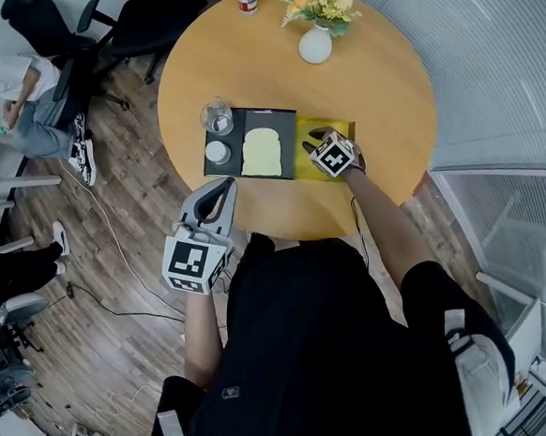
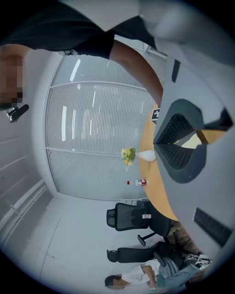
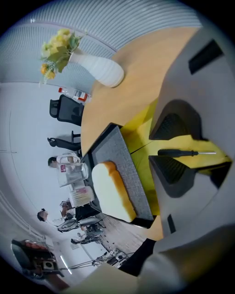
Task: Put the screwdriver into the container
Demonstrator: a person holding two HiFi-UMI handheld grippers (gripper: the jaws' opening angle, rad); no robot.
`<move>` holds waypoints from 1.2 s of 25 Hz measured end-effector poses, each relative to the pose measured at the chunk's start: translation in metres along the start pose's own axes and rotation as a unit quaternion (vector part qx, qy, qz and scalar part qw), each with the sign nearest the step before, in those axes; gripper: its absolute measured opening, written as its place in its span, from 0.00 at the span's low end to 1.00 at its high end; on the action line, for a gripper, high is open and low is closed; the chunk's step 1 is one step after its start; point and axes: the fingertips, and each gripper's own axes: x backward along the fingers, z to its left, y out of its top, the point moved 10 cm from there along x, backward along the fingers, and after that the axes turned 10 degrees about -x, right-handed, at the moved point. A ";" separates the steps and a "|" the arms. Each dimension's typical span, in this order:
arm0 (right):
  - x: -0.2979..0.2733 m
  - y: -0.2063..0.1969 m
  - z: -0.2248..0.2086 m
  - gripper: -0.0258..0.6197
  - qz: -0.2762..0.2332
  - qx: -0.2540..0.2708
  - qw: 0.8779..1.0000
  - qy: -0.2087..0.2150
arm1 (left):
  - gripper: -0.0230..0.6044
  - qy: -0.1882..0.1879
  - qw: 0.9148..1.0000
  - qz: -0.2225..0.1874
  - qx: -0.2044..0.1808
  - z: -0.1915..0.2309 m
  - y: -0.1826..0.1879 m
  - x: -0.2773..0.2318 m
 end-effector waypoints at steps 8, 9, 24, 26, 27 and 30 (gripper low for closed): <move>0.034 -0.017 0.002 0.06 -0.030 -0.039 0.999 0.003 | 0.05 -0.034 0.999 -0.011 -0.011 0.004 0.004 -0.016; 0.039 -0.019 0.002 0.06 -0.037 -0.055 0.998 -0.002 | 0.05 -0.039 0.999 -0.012 -0.013 0.004 0.005 -0.017; 0.135 -0.064 0.044 0.06 -0.160 -0.187 0.968 -0.045 | 0.05 -0.108 0.994 -0.022 -0.029 0.000 0.010 -0.045; 0.139 -0.067 0.054 0.06 -0.162 -0.198 0.966 -0.049 | 0.05 -0.114 0.993 -0.020 -0.032 0.001 0.010 -0.048; 0.141 -0.068 0.059 0.06 -0.162 -0.198 0.965 -0.055 | 0.05 -0.118 0.992 -0.020 -0.034 0.001 0.009 -0.050; 0.147 -0.073 0.071 0.06 -0.161 -0.199 0.964 -0.067 | 0.05 -0.135 0.990 -0.020 -0.040 0.000 0.009 -0.055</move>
